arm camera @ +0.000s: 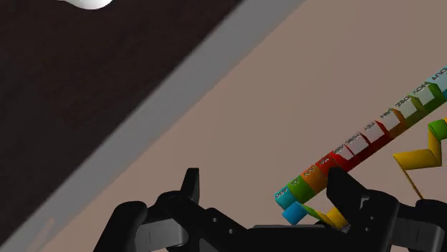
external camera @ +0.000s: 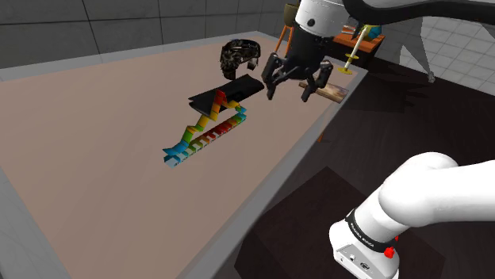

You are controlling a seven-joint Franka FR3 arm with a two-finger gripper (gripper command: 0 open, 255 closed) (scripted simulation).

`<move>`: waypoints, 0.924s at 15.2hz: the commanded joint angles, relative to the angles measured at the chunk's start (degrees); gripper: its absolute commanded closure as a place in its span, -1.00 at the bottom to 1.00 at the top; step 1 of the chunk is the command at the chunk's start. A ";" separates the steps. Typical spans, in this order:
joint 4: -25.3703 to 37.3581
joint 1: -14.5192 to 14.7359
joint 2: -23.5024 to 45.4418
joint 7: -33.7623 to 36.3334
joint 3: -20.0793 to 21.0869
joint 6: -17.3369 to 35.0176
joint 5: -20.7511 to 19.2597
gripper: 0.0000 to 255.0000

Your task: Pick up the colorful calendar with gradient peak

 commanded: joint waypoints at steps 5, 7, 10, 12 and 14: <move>6.96 -8.20 8.67 26.00 15.72 3.85 -0.31 -1.00; 10.48 -12.16 12.81 34.92 21.58 4.60 -1.96 -1.00; 16.82 -19.69 20.57 49.20 31.76 4.91 -6.67 -1.00; 21.77 -26.21 27.66 60.04 40.55 4.30 -12.28 -1.00; 27.33 -34.74 40.02 74.42 53.91 1.91 -23.65 -1.00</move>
